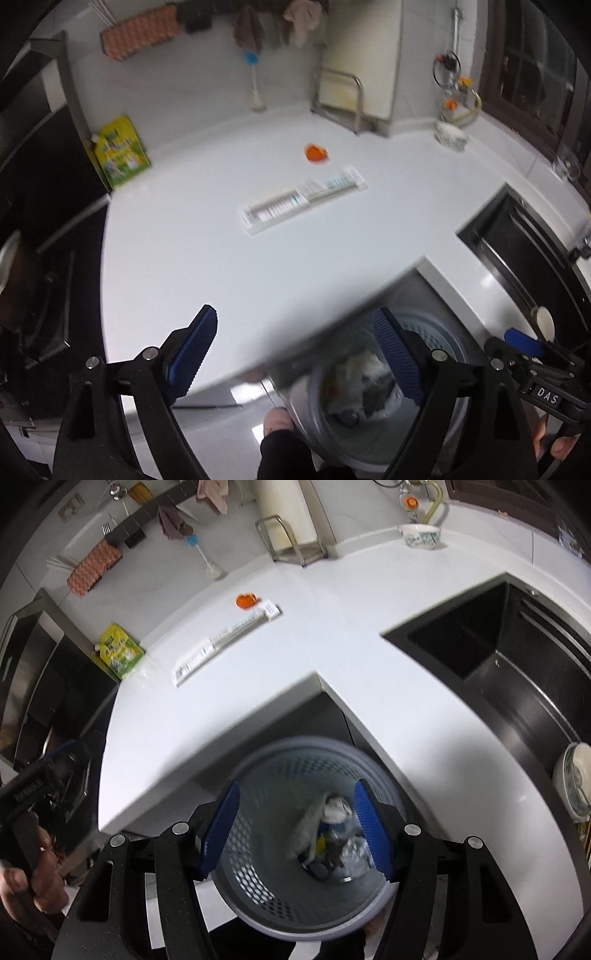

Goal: Collect trash
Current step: 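Move both tools back to the counter toward the toothbrush package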

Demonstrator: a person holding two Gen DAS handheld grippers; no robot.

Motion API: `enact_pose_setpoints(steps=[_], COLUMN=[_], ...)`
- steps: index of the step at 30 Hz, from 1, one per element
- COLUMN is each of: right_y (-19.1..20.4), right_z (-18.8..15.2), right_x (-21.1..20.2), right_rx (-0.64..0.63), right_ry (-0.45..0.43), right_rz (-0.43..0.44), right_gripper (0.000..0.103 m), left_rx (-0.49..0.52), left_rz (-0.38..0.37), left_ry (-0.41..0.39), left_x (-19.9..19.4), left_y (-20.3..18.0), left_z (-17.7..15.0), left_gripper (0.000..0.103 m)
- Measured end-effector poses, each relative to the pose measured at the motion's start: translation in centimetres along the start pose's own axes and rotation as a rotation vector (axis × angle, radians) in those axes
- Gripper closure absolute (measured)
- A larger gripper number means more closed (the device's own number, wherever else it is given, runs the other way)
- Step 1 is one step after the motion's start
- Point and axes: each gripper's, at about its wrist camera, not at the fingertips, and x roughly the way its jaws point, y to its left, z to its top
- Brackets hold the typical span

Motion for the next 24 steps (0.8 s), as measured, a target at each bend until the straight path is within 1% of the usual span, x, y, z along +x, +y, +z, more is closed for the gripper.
enact_pose_setpoints(steps=[2,5,11,16,18,24], right_y=[1.0,2.3,6.1,9.4,10.6,13.3], right_z=[1.3,3.1,7.2,10.4,11.7,14.8], right_x=[0.2,0.9,4.0,6.7,7.9,11.3], right_rx=[0.002,0.004,0.051,0.078,0.097,0.164], right_ry=[-0.016,-0.042,-0.071,-0.079,-0.083,-0.100], right_rz=[-0.003,-0.013,-0.059,-0.106,-0.124,-0.142], right_gripper=[0.041,0.040,0.040,0.040,0.037,0.037], left_rx=[-0.005,-0.007,0.025,0.080,0.096,0.117], left_rz=[0.029,0.044,0.010,-0.013,-0.020,-0.062], left_ry=[-0.043,-0.088,-0.115,-0.143,-0.137,-0.092], left_x=[-0.5,-0.2,2.3,5.9,7.5,12.3], left_y=[1.3,3.5,7.4,9.8,10.7,12.9], left_z=[2.0,5.0,10.3,14.2,15.6,19.4], left_gripper=[0.015,0.014,0.011,0.009,0.009,0.009])
